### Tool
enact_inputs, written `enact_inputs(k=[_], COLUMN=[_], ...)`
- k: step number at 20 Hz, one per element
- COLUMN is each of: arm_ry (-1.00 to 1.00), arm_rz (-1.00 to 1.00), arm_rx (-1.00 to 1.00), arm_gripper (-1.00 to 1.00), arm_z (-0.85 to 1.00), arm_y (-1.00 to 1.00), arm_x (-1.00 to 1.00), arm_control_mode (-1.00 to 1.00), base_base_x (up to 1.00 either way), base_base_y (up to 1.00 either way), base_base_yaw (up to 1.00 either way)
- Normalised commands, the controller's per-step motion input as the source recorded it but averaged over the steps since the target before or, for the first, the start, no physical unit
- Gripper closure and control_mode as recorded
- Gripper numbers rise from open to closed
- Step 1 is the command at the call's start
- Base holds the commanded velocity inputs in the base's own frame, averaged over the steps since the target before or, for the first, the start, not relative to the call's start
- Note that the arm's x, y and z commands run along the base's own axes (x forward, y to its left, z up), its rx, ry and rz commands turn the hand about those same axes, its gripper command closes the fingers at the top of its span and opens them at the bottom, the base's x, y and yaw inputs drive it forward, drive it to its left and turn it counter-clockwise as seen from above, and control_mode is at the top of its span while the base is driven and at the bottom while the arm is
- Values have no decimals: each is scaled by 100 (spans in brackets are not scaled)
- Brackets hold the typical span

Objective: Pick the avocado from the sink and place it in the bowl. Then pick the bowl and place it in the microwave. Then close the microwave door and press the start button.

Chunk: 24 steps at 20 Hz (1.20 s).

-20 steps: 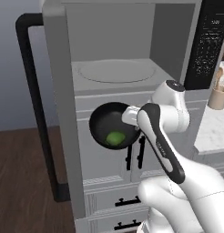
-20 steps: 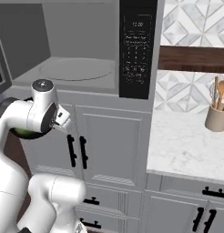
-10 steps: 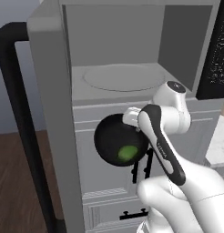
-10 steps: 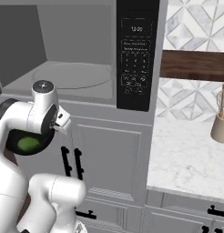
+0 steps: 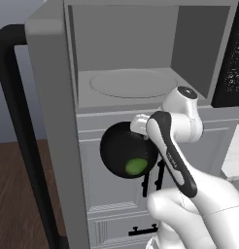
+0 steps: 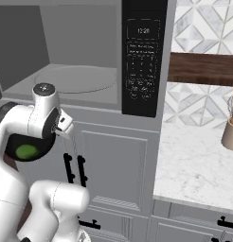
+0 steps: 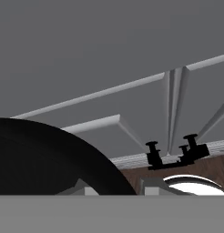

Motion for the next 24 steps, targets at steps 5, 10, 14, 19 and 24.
enact_inputs(k=[5,10,14,19,24], arm_ry=[0,0,0,7,2], arm_rz=[0,0,-5,-13,-14], arm_rx=[0,3,19,17,10], arm_gripper=[100,100,100,100,100], arm_z=[0,3,34,65,75], arm_y=[0,0,-19,-50,-52], arm_x=[0,-43,-81,-25,-8], arm_control_mode=[100,-100,-100,-100,-100], base_base_x=[0,-6,0,0,0], base_base_y=[0,0,0,0,0], base_base_yaw=[1,0,0,0,0])
